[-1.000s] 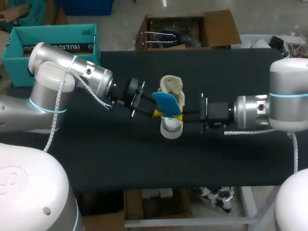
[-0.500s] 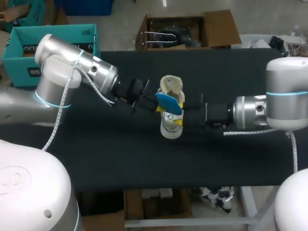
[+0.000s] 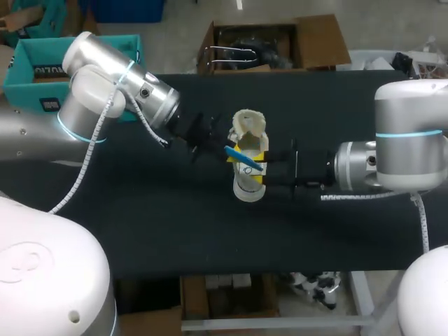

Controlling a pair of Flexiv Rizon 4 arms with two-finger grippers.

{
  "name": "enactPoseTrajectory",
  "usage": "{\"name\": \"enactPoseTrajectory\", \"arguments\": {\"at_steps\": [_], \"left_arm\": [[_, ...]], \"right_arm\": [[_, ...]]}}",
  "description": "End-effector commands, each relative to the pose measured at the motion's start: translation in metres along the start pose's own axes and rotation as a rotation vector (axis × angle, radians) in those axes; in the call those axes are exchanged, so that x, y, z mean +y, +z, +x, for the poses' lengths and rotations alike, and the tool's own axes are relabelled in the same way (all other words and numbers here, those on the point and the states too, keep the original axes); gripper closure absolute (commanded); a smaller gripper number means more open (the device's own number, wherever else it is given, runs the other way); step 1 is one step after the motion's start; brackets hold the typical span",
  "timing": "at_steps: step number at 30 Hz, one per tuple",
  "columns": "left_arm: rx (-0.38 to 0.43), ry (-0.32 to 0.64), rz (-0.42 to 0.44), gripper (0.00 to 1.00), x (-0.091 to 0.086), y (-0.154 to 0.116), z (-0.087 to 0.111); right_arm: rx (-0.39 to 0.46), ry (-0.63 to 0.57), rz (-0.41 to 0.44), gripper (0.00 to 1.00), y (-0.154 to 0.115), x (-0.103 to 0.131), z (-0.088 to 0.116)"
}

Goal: Open the shoe tongue, take the insole out of the shoe, put the insole back into the shoe, and pack the shoe into the shoebox

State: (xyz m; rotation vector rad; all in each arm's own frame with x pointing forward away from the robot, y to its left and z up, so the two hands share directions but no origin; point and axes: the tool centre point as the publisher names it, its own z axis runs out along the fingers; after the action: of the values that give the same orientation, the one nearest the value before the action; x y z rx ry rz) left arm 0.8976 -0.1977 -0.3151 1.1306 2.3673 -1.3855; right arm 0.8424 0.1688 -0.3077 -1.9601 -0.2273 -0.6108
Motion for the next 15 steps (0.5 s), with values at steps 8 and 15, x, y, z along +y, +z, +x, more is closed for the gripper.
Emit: {"name": "enactPoseTrajectory", "arguments": {"at_steps": [8, 15], "left_arm": [[0.039, 0.000, -0.008, 1.00, 0.018, 0.007, -0.010], [0.063, -0.013, -0.005, 1.00, 0.030, 0.013, -0.015]], "right_arm": [[0.033, -0.012, -0.051, 1.00, 0.010, 0.002, 0.000], [0.040, -0.027, -0.092, 1.00, 0.019, 0.008, 0.003]]}}
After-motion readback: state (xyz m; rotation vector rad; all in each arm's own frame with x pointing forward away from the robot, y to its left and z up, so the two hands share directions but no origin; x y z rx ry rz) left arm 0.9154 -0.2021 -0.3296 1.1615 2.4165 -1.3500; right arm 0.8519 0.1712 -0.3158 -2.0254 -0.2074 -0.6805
